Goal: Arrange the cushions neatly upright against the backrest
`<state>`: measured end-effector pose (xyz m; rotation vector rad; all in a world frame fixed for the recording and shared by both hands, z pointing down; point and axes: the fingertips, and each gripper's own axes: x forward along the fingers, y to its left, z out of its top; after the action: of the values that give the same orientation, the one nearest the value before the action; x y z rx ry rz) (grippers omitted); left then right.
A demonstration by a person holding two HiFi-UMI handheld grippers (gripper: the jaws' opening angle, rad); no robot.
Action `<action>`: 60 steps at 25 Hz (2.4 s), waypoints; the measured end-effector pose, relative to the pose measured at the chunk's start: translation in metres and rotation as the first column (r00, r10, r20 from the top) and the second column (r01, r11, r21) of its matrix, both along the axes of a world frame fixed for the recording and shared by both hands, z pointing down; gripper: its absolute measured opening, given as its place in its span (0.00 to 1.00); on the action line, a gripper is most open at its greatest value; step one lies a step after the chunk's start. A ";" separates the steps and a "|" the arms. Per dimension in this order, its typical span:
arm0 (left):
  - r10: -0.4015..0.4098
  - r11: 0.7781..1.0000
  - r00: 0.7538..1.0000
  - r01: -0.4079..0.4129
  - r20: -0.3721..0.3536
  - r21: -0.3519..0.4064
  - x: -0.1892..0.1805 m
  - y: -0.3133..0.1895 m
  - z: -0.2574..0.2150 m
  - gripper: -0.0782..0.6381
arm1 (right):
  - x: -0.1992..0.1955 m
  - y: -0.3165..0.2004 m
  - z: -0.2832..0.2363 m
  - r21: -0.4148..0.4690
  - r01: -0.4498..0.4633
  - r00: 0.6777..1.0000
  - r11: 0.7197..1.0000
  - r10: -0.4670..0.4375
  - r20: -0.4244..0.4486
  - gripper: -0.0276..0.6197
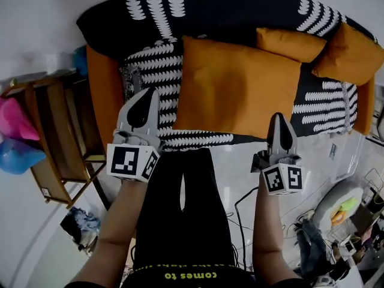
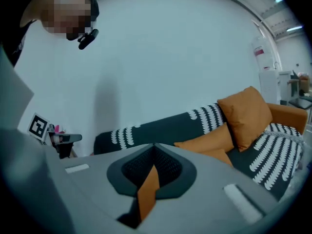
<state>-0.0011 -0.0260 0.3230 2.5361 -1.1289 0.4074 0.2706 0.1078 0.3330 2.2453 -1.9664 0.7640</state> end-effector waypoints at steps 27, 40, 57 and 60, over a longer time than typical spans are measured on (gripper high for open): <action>0.211 0.887 0.975 -0.164 0.063 -0.431 0.093 0.003 0.250 0.59 | 0.199 0.035 0.253 -0.385 -0.161 0.982 0.909 0.186 0.029 0.61; 0.261 0.882 0.952 -0.167 0.162 -0.442 0.103 0.028 0.270 0.34 | 0.188 0.039 0.261 -0.537 -0.078 0.993 0.840 0.115 0.035 0.22; -0.009 0.970 0.975 0.062 0.222 -0.234 -0.031 0.024 0.174 0.19 | 0.075 -0.029 0.115 -0.189 0.009 1.000 0.982 -0.012 -0.011 0.09; -0.084 0.982 0.972 0.118 0.218 -0.148 -0.065 0.003 0.146 0.19 | 0.045 -0.068 0.085 -0.096 0.075 0.997 0.993 -0.078 -0.021 0.09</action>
<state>-0.0662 -0.0227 0.4690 2.3269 -1.2410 0.7243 0.3156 0.0401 0.4177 2.1035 -1.9485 0.7986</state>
